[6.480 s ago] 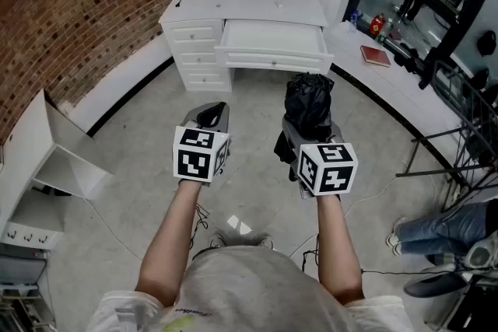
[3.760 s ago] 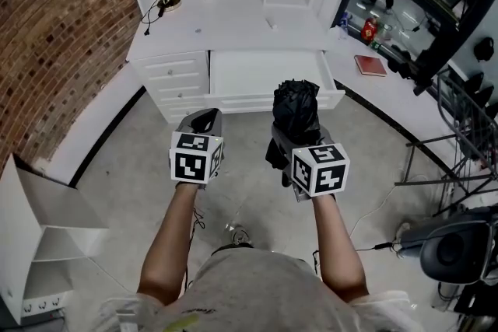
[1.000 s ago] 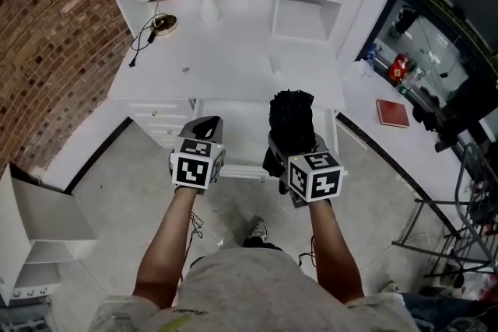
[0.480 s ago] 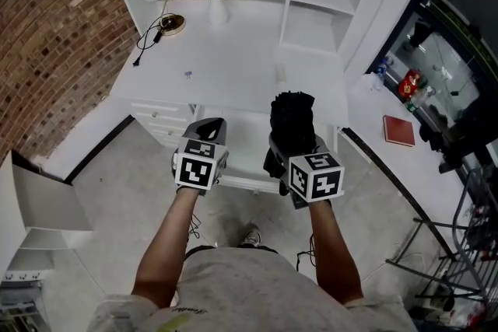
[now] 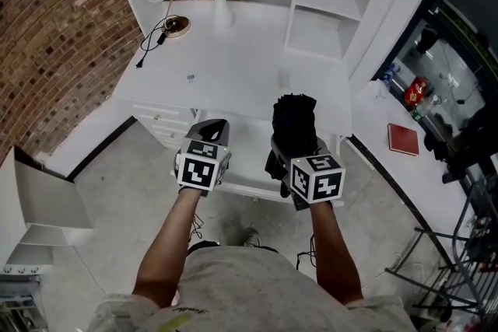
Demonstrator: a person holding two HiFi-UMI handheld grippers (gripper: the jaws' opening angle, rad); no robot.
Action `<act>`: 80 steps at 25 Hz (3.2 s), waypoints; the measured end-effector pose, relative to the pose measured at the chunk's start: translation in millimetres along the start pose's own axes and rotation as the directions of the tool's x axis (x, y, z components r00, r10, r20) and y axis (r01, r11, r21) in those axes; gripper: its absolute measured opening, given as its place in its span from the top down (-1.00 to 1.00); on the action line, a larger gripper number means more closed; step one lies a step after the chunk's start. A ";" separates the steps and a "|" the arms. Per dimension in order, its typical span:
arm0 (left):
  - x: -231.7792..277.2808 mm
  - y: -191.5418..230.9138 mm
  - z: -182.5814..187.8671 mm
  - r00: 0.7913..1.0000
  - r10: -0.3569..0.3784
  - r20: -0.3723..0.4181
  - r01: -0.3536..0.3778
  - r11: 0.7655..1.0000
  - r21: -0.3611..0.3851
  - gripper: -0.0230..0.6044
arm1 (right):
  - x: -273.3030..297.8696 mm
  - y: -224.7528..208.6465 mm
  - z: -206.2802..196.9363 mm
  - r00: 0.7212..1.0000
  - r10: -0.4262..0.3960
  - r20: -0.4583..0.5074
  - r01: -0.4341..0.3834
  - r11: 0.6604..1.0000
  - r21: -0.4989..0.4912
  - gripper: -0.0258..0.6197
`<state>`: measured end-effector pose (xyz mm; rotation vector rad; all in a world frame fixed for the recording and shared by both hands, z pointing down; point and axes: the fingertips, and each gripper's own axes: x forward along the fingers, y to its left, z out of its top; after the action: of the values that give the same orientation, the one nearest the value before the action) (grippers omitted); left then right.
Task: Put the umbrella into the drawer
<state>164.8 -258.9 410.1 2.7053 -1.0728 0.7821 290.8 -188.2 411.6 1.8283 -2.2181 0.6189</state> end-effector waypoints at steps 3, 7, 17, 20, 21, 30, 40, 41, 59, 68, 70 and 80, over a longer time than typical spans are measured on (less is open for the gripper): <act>2.6 0.3 -0.3 1.000 0.004 -0.004 -0.004 1.000 -0.001 0.93 | 1.7 -4.8 0.0 1.000 -0.002 0.000 0.002 1.000 0.005 0.13; 4.1 3.6 -2.6 1.000 0.006 -0.009 -0.006 1.000 -0.006 0.94 | 3.8 -4.6 -1.0 1.000 -0.001 -0.007 0.001 1.000 0.006 0.13; 10.5 29.1 -8.8 1.000 -0.001 -0.002 0.001 1.000 -0.006 0.94 | 23.1 -6.5 3.7 0.999 -0.032 -0.007 0.032 0.999 -0.001 0.13; 9.4 41.9 -14.3 1.000 0.008 -0.010 -0.008 1.000 -0.022 0.94 | 30.7 -3.7 6.1 0.999 -0.031 -0.015 0.031 1.000 -0.005 0.13; 9.2 45.4 -15.1 1.000 0.013 -0.012 -0.013 1.000 -0.025 0.93 | 33.2 -3.3 7.1 0.999 -0.030 -0.020 0.030 0.999 -0.013 0.13; 8.2 61.2 -31.7 0.999 0.038 -0.028 -0.040 0.997 -0.061 0.93 | 51.1 5.0 -1.6 0.996 0.013 -0.092 -0.020 0.997 -0.073 0.13; 6.7 77.0 -59.2 0.997 0.054 -0.059 -0.059 0.995 -0.083 0.93 | 73.8 16.8 -22.1 0.974 0.065 -0.219 -0.110 0.973 -0.203 0.13; 6.8 78.4 -63.0 0.997 0.058 -0.058 -0.063 0.994 -0.090 0.94 | 75.7 17.9 -25.2 0.971 0.068 -0.231 -0.119 0.970 -0.212 0.13; 7.2 90.0 -111.9 0.994 0.081 -0.079 -0.090 0.989 -0.121 0.94 | 107.0 35.0 -95.2 0.877 0.108 -0.469 -0.288 0.898 -0.332 0.13; 6.7 104.3 -132.1 0.991 0.090 -0.103 -0.108 0.976 -0.188 0.94 | 123.8 44.0 -125.1 0.793 0.096 -0.601 -0.371 0.859 -0.353 0.13; 8.7 106.1 -136.9 0.990 0.088 -0.107 -0.108 0.974 -0.201 0.94 | 127.9 45.5 -131.5 0.778 0.090 -0.622 -0.382 0.853 -0.355 0.13; 16.8 116.5 -152.3 0.988 0.090 -0.122 -0.117 0.964 -0.238 0.94 | 151.1 61.2 -159.9 0.699 0.102 -0.707 -0.448 0.834 -0.323 0.13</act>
<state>33.3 -309.7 541.2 2.3894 -1.2059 0.7498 181.7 -243.0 604.6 0.8194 -1.9035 0.5845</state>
